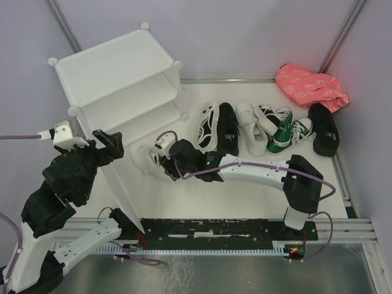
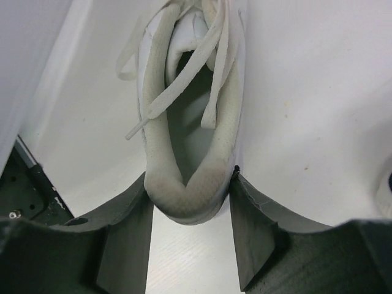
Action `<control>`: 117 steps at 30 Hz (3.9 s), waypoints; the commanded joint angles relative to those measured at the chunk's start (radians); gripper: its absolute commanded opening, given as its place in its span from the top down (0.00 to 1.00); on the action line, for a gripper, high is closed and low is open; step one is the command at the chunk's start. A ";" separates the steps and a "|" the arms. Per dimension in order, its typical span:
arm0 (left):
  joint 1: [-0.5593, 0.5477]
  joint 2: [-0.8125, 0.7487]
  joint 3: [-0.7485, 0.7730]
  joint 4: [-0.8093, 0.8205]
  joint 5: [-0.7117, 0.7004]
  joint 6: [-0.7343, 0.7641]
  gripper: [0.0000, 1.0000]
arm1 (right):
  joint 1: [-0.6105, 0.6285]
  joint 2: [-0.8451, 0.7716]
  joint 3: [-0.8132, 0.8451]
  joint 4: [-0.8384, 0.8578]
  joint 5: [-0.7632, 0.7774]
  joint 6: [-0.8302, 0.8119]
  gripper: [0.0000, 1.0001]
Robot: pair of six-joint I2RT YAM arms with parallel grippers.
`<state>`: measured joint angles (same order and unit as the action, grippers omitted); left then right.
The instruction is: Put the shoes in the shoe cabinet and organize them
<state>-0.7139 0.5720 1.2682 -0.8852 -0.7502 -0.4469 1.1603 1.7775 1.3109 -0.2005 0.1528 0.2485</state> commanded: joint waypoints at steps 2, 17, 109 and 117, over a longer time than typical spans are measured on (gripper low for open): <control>0.001 -0.004 0.008 0.017 -0.021 0.025 0.04 | -0.004 -0.121 0.034 0.099 0.032 -0.028 1.00; 0.001 -0.019 -0.011 0.016 -0.014 0.008 0.05 | -0.004 -0.040 -0.121 0.189 0.071 0.079 0.98; 0.000 -0.081 0.097 -0.039 -0.043 0.035 0.09 | -0.192 0.437 1.100 -0.351 0.140 0.135 1.00; 0.001 -0.079 0.129 -0.065 -0.046 0.034 0.10 | -0.194 0.517 1.220 -0.331 0.152 0.164 1.00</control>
<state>-0.7139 0.4957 1.3598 -0.9485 -0.7792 -0.4473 0.9619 2.2841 2.3962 -0.6857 0.2932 0.3737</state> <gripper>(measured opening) 0.912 0.045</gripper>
